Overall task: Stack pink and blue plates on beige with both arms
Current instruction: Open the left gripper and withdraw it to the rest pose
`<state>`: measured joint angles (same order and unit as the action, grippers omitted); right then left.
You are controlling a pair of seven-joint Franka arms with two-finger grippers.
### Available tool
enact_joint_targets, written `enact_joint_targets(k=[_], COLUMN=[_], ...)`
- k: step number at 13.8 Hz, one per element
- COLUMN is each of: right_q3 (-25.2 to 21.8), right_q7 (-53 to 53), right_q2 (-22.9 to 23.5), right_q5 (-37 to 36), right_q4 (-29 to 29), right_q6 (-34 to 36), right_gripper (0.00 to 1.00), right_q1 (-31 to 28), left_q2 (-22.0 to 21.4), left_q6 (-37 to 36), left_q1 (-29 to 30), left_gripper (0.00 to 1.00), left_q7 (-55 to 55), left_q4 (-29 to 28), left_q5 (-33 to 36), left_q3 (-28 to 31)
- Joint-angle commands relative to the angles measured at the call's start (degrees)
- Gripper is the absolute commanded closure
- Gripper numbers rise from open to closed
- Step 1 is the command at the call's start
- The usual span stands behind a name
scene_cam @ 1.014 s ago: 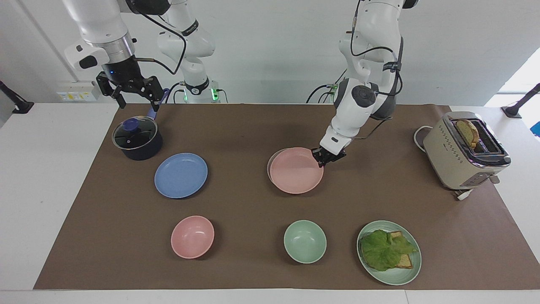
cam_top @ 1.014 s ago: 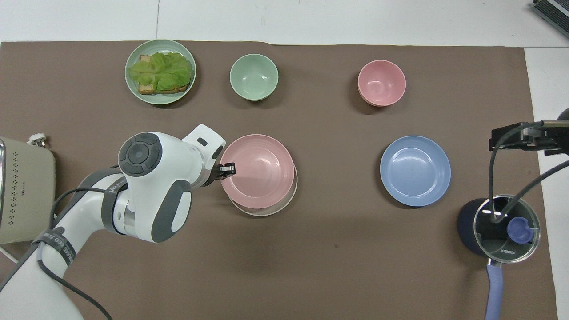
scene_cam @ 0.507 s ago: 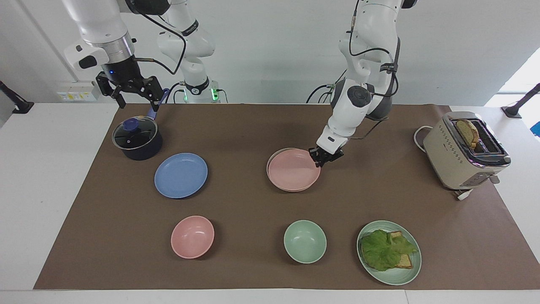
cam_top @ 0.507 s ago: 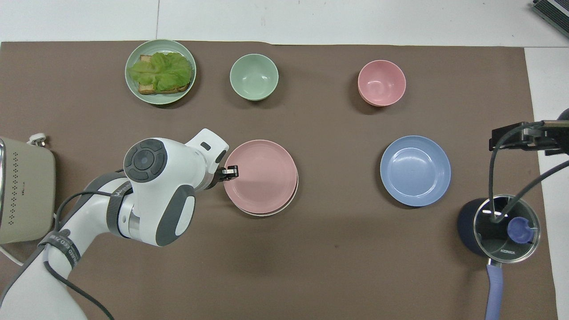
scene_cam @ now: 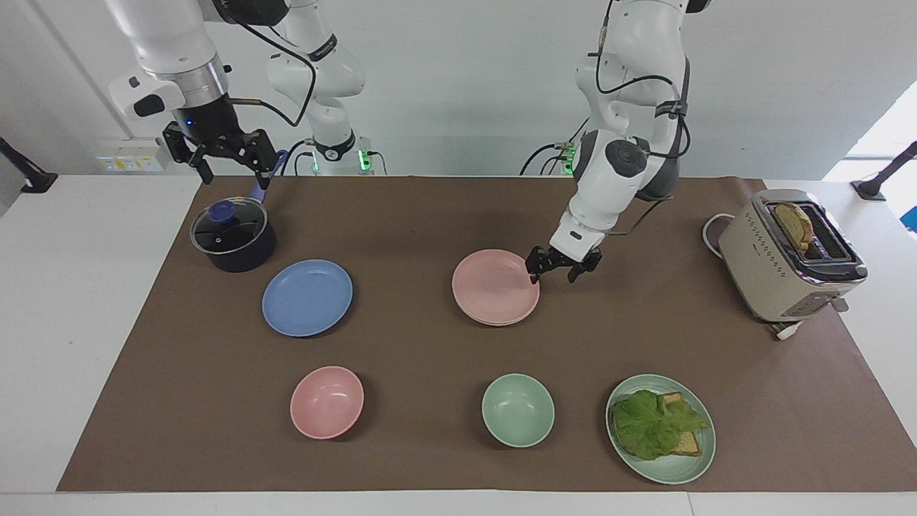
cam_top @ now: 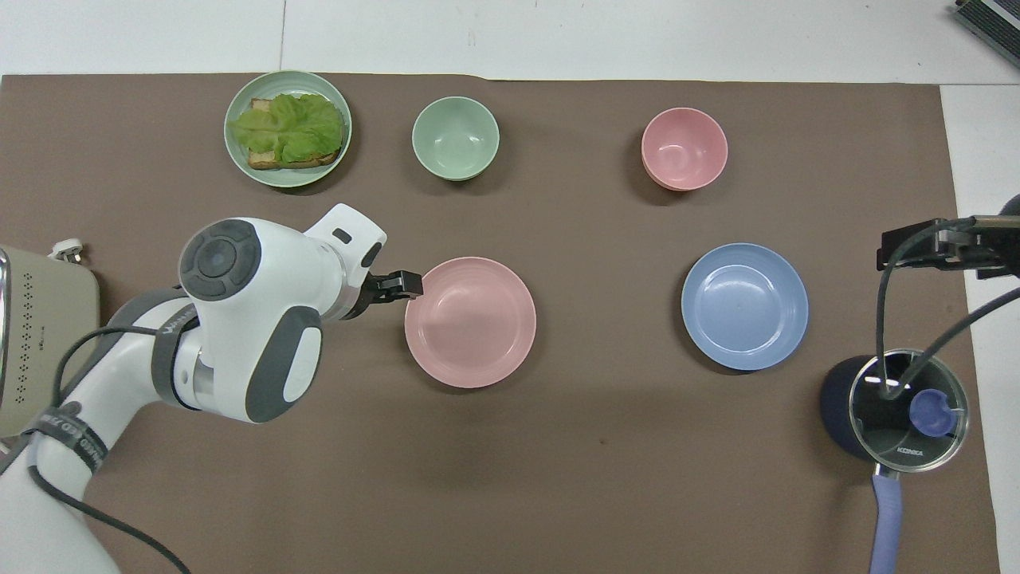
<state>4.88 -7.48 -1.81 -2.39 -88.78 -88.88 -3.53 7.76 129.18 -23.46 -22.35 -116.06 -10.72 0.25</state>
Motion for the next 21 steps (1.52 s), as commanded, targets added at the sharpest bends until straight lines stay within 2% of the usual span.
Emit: enact_joint_targets(k=[1, 3, 6, 11, 13, 17, 19, 21], right_q3=[0.31, 0.13, 0.13, 0.13, 0.05, -0.04, -0.04, -0.04], right_q7=[-0.52, -0.52, -0.25, 1.49, 3.61, 4.14, 5.28, 8.09], right_q2=[0.23, 0.23, 0.14, 0.05, -0.04, 0.75, 1.28, 3.38], right_q5=[1.6, 1.6, 1.6, 1.6, 1.51, 1.51, 1.42, 1.42], right_q4=[0.36, 0.36, 0.19, -2.36, -4.9, -10.87, -15.79, -17.22], right_q6=[0.02, 0.11, -0.06, -2.69, -5.94, -13.05, -18.5, -20.45], right_gripper=[0.0, 0.0, 0.0, 0.0, 0.0, 0.0, 0.0, 0.0], right_q1=[-0.77, -0.95, -0.86, -2.79, -4.19, -5.43, -6.57, -7.71], left_q2=[-2.39, -5.2, -7.41, -7.59, -8.37, -13.21, -12.78, -12.42], left_q6=[-7.61, -8.67, -14.63, -29.48, -32.84, -37.23, -42.05, -43.48], left_q1=[4.9, 8.33, 12.37, 16.87, 18.79, 21.53, 21.62, 21.44], left_gripper=[0.0, 0.0, 0.0, 0.0, 0.0, 0.0, 0.0, 0.0], left_q7=[0.72, 2.73, 7.83, 18.38, 21.97, 24.46, 24.46, 24.46], left_q4=[3.91, 3.91, 6.27, 16.9, 18.85, 19.2, 23.84, 24.92], left_q5=[3.16, 3.86, 5.45, 6.94, 6.94, 6.94, 7.03, 7.55], left_q3=[-0.16, -0.07, -0.07, -0.07, 0.02, 0.19, 0.02, -0.07])
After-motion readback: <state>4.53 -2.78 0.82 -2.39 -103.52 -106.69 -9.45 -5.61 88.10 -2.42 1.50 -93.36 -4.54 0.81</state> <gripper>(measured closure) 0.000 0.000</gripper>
